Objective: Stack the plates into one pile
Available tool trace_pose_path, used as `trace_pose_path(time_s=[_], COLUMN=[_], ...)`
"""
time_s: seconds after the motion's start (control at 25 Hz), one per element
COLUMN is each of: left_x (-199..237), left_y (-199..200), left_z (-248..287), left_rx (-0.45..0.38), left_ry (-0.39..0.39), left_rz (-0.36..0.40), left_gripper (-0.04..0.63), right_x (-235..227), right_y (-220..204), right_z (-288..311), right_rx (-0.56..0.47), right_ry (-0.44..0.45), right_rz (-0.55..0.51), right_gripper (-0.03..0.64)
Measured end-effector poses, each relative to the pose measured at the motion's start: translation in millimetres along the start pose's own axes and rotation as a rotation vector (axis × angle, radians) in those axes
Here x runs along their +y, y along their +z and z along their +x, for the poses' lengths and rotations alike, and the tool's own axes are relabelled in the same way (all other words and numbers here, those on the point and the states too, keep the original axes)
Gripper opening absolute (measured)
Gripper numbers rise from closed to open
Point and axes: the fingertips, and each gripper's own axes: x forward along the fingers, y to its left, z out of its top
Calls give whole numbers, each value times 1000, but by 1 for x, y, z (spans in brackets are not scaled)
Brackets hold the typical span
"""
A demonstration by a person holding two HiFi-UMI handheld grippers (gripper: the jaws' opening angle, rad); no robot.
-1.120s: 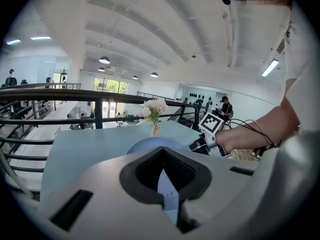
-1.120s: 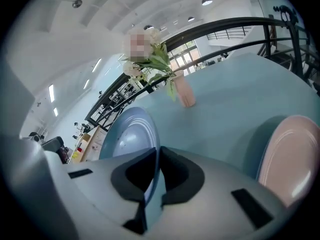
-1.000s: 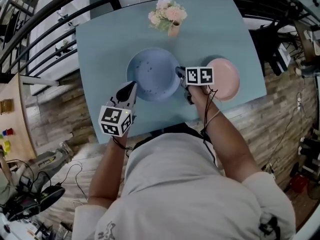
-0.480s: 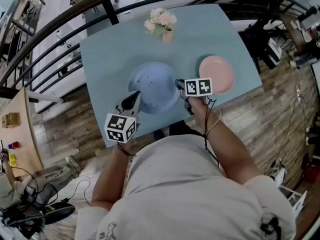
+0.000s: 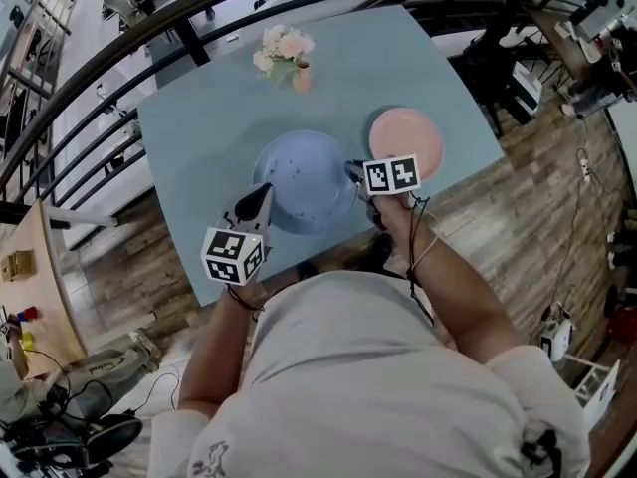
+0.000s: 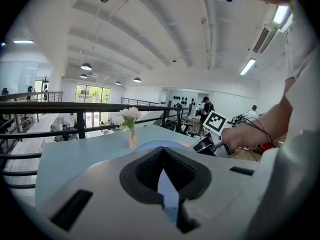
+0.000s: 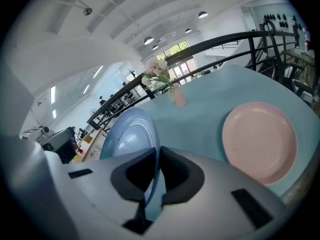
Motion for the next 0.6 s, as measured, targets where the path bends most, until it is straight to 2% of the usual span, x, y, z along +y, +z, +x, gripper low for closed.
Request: trace_pose_path(time_s=[0.2, 0.6], left_x=[-26, -99], left_y=[0, 13], left_z=[31, 122], left_rx=[24, 30], left_ry=[-22, -16], left_rz=[7, -8], left_gripper=[5, 5], right_x=[-38, -149], right_y=[4, 17], right_z=[-23, -79], right_rx=[-12, -7], right_ry=[-6, -3], right_rz=[21, 41], right_gripper=[22, 23])
